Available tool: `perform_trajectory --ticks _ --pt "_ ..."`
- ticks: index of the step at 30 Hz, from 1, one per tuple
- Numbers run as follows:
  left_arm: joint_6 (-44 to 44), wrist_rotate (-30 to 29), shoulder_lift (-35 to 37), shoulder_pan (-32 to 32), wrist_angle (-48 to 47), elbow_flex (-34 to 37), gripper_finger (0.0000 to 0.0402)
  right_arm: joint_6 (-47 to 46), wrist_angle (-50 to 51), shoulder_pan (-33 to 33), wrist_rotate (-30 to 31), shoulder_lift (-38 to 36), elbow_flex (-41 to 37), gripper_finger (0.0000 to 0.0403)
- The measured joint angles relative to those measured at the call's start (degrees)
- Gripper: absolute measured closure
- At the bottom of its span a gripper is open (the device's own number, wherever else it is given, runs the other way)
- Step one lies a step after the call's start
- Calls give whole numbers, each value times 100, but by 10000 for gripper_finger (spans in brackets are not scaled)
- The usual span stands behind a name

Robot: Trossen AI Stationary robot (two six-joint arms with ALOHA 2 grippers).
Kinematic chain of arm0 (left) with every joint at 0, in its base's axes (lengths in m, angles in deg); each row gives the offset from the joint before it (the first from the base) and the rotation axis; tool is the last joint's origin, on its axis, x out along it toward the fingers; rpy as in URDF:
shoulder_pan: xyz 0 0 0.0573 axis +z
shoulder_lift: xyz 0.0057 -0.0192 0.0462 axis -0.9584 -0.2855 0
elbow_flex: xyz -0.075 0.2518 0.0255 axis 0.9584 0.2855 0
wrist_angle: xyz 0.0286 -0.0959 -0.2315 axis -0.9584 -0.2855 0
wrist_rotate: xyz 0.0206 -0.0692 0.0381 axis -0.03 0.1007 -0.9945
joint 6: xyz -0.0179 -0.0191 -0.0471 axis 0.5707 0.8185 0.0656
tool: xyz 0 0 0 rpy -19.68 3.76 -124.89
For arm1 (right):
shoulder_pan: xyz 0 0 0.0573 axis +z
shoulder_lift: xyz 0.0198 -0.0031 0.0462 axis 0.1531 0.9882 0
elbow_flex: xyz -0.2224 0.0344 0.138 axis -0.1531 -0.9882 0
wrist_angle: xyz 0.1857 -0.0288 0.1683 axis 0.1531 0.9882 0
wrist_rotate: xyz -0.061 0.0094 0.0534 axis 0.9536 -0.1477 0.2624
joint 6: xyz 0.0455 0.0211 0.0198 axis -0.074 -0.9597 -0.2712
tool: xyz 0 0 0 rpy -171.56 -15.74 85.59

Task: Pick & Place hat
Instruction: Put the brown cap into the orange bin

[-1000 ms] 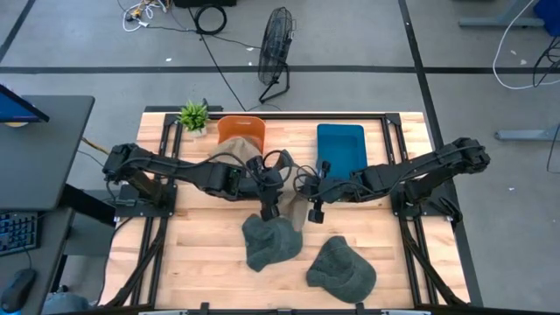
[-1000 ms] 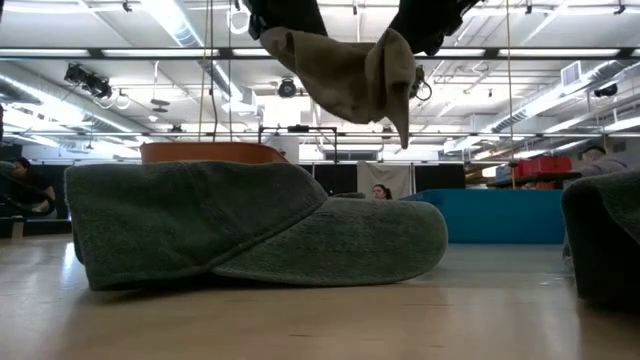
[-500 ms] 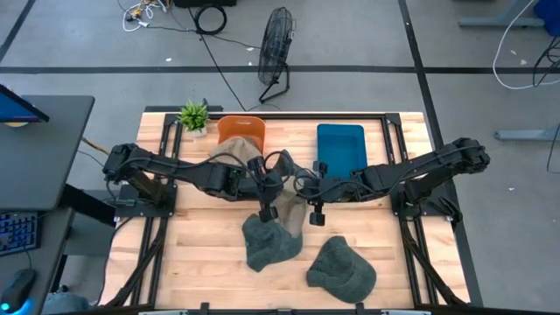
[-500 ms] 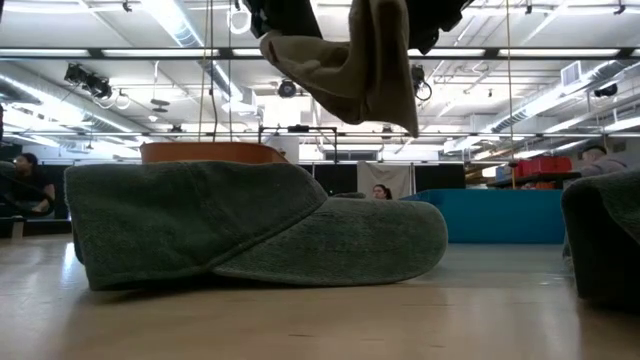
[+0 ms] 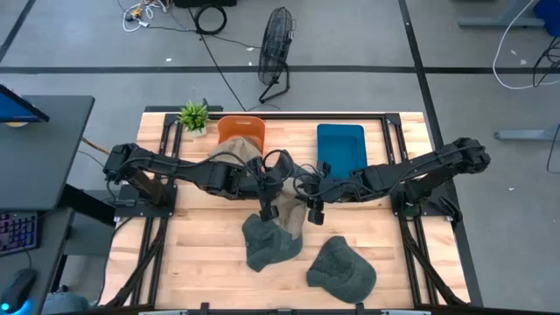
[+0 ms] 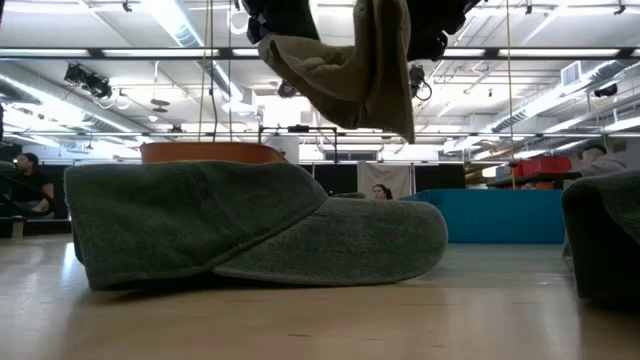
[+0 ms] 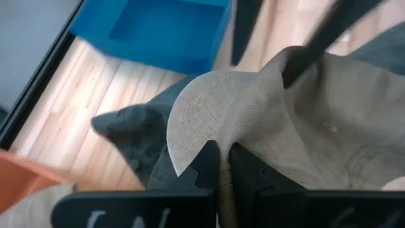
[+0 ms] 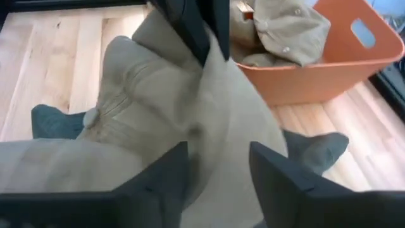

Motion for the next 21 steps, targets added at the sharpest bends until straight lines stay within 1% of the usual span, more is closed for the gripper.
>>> perform_trajectory --ticks 4,6,9,13,17,21 --pt "452 -214 0 30 -470 0 384 -469 179 91 7 0 0 191" --pt "591 -279 0 30 -701 0 384 -764 234 189 121 0 0 177" --pt "592 -336 8 26 -873 0 384 -835 341 326 358 0 0 163" --pt "595 -570 186 24 -898 0 384 -1032 475 458 519 0 0 158" --pt "592 -1180 582 34 -898 0 384 -1500 717 549 564 0 0 162" --pt "582 -1653 1124 161 -1051 -7 384 -1585 841 618 564 0 0 166"
